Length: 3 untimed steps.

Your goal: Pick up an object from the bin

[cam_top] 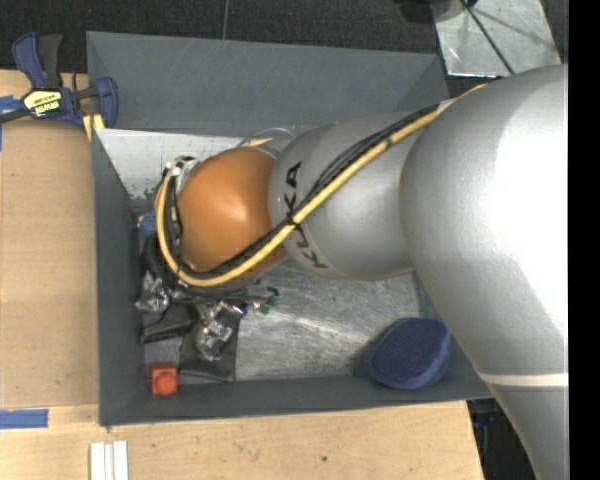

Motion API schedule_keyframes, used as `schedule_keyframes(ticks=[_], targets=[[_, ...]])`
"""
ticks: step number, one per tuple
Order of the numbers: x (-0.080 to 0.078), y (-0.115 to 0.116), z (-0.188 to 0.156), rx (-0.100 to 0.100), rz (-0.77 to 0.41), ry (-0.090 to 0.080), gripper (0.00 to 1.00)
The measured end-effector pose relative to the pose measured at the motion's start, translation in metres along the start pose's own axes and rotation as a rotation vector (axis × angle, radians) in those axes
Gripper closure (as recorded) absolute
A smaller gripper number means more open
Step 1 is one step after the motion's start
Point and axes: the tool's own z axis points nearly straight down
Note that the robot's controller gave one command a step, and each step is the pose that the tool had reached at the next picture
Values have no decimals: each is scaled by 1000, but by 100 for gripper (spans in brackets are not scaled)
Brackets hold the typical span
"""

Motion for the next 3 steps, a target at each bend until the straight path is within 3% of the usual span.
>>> schedule_keyframes(ticks=[1, 2, 3], targets=[[28, 18, -1, 14, -386, -26, 0], [26, 16, -3, 16, -380, -32, 100], [37, 22, -140, -2, -348, 1, 100]])
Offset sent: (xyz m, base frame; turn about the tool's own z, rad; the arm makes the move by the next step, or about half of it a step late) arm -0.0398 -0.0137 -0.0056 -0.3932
